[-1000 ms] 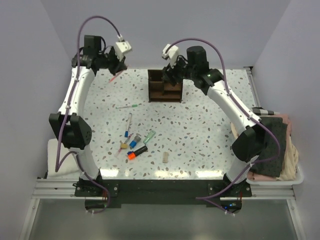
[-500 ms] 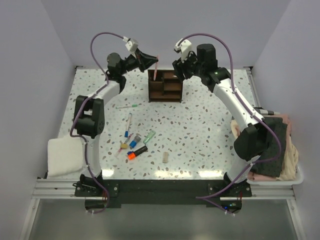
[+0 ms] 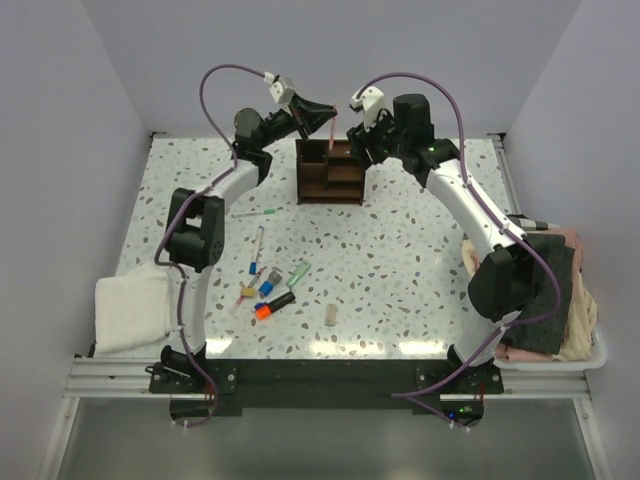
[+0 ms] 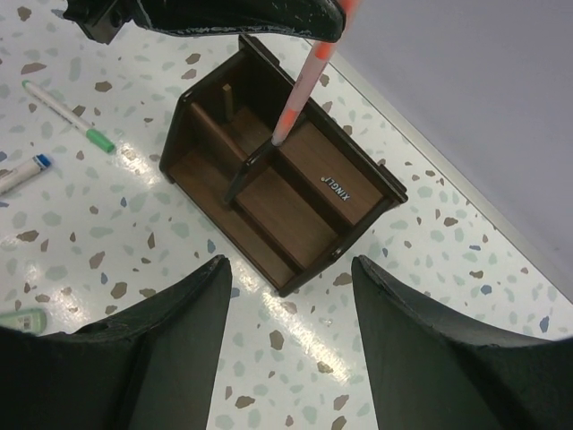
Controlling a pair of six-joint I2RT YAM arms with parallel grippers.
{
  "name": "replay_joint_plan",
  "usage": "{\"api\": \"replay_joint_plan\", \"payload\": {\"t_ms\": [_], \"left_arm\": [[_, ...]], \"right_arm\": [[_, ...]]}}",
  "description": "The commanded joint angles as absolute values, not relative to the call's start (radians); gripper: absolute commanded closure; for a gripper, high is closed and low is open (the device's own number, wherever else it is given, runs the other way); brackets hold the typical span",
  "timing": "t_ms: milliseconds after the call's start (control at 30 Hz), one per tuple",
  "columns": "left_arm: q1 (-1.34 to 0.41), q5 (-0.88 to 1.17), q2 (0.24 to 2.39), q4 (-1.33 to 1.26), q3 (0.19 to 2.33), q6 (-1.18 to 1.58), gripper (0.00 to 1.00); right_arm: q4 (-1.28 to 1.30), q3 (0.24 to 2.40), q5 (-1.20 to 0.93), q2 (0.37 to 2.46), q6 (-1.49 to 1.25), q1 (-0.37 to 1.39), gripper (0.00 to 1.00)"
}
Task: Sort the stationery into containers
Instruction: Place the pen in the storage box, then pick up the pen from the center of the board.
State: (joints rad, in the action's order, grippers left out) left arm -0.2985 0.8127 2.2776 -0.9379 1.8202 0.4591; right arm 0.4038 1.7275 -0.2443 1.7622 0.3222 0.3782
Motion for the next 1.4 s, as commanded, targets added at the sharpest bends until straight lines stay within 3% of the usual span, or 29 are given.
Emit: {"api": "replay_joint_plan", "payload": {"t_ms": [0, 633, 733, 933, 1167, 1267, 1367], "left_arm": [[-0.284, 0.776, 2.315, -0.977, 1.852, 0.387, 1.0], [-0.25, 0.772, 2.353, -0.934, 1.807, 0.299, 1.0], [-0.249, 0.775, 2.344, -0.93, 1.783, 0.29, 0.8], [-0.238, 0.788, 2.281, -0.894, 1.717, 0.235, 0.57], [-0.193, 0.733, 2.001, -0.707, 1.617, 0.103, 0.46], [-0.158, 0.798, 1.852, -0.46, 1.543, -0.113, 0.41], [-0.146, 0.799, 1.76, -0.023, 1.52, -0.514, 0.4]], "right_arm": [[0.387, 1.743, -0.236, 1.755, 0.308, 0.37, 0.4], [0.396, 1.782, -0.248, 1.825, 0.311, 0.367, 0.4], [0.394, 1.793, -0.255, 1.841, 0.308, 0.367, 0.4], [0.39, 1.816, -0.264, 1.865, 0.301, 0.367, 0.39], [0.377, 1.818, -0.268, 1.85, 0.302, 0.368, 0.39], [0.376, 1.772, -0.287, 1.813, 0.311, 0.368, 0.39], [0.383, 1.721, -0.308, 1.773, 0.327, 0.368, 0.39]]}}
